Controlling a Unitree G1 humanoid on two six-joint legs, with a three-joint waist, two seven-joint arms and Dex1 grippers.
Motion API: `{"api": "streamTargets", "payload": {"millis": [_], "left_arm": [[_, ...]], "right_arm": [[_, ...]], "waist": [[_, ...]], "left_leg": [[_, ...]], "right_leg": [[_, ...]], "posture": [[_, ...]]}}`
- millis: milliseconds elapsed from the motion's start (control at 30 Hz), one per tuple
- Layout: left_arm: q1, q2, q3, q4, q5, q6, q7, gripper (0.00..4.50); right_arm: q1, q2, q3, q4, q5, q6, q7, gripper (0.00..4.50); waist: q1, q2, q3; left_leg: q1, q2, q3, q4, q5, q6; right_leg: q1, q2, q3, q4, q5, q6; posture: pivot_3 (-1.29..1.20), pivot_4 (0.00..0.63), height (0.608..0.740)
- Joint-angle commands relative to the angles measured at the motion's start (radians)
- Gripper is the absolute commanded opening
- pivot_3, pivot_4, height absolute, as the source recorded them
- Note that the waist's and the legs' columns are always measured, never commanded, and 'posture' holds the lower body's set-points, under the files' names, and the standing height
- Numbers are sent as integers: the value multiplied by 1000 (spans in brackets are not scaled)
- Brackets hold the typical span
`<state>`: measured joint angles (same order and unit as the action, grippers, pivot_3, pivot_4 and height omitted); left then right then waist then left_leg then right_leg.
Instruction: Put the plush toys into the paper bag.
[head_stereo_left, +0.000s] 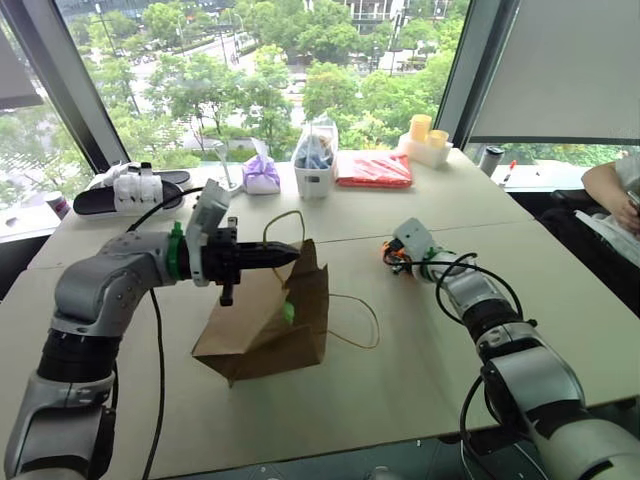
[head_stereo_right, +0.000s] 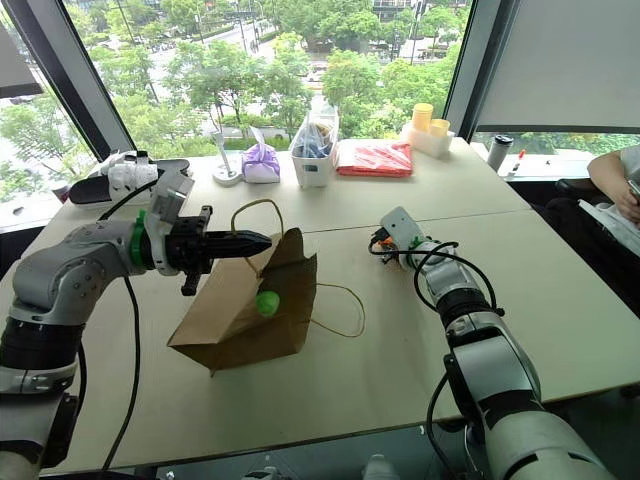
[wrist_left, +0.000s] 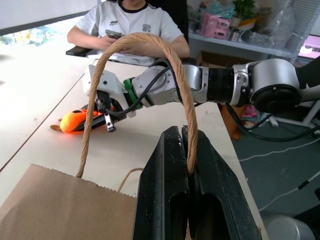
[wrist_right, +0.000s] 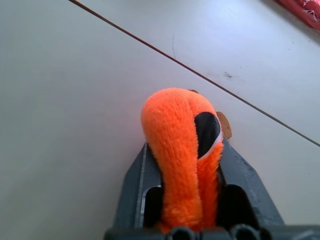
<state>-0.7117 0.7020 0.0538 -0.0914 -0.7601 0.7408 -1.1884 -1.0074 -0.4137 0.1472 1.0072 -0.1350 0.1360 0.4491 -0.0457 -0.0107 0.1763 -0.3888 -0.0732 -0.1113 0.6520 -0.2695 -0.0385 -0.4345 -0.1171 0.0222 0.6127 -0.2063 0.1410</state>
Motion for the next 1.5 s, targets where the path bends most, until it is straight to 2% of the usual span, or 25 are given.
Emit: {"api": "streamTargets", "payload": {"millis": [33, 67, 267, 400, 500, 733, 1033, 1300, 1367, 1500], "left_arm": [[-1, 17, 40, -27, -25, 10, 3, 0], [-3, 19, 43, -21, -27, 12, 2, 0], [-16, 37, 45, 24, -21, 15, -17, 0], [-30, 31, 33, 35, -22, 16, -24, 0], [-41, 28, 30, 40, -28, 23, -30, 0], [-67, 22, 42, 44, -44, 48, -26, 0], [-58, 17, 69, -5, -102, 98, 8, 0], [-30, 2, 76, -53, -138, 127, 41, 0], [-30, 1, 77, -55, -138, 128, 45, 0], [-27, 2, 81, -60, -145, 131, 52, 0]], "right_arm": [[13, -25, -34, -94, 21, 50, 26, 6], [32, -27, -53, -175, 51, 96, 56, 5], [264, -115, -74, -1064, 263, 530, 279, 5], [347, -144, -60, -1375, 380, 687, 327, 5], [365, -126, -37, -1490, 445, 759, 328, 5], [353, -23, 92, -1468, 458, 739, 290, 5], [260, 106, 223, -1239, 396, 591, 291, 5], [175, 244, 245, -956, 357, 432, 314, 5], [161, 266, 240, -911, 348, 408, 316, 1085], [143, 295, 237, -849, 318, 362, 308, 2968]], "waist": [[0, 0, 0], [1, 0, 0], [2, 1, 1], [2, 1, 0], [4, 1, 0], [4, 1, 0], [3, 1, 0], [1, 1, 0], [2, 1, 0], [1, 1, 0]], "left_leg": [[0, 0, 0, 0, 0, 0], [0, 0, 0, 0, 0, 0], [-3, 0, -3, -2, 0, 0], [-3, 0, -3, -2, -3, 5], [-2, 1, -2, -1, -3, 5], [-2, 1, -2, 0, -3, 5], [-2, 0, -3, 0, -2, 4], [-2, 1, -3, -1, -1, 1], [-2, 1, -3, -2, 0, 0], [-2, 0, -3, -2, 1, -1]], "right_leg": [[0, 0, 0, 0, 0, 0], [0, 0, 0, 0, 0, 0], [-5, 0, 0, 2, 0, 0], [-5, 0, 0, 1, 0, 0], [-4, 0, 0, 1, 0, 0], [-4, 0, 0, 2, 0, 0], [-4, 0, 0, 2, 0, 0], [-6, 0, 0, 2, 0, 0], [-6, 0, 0, 2, 0, 0], [-6, 0, 0, 2, 0, 0]], "posture": [[0, 150, 740], [0, 150, 740], [0, 150, 740], [0, 150, 740], [0, 150, 740], [0, 150, 740], [0, 150, 740], [0, 150, 740], [0, 150, 740], [0, 150, 740]]}}
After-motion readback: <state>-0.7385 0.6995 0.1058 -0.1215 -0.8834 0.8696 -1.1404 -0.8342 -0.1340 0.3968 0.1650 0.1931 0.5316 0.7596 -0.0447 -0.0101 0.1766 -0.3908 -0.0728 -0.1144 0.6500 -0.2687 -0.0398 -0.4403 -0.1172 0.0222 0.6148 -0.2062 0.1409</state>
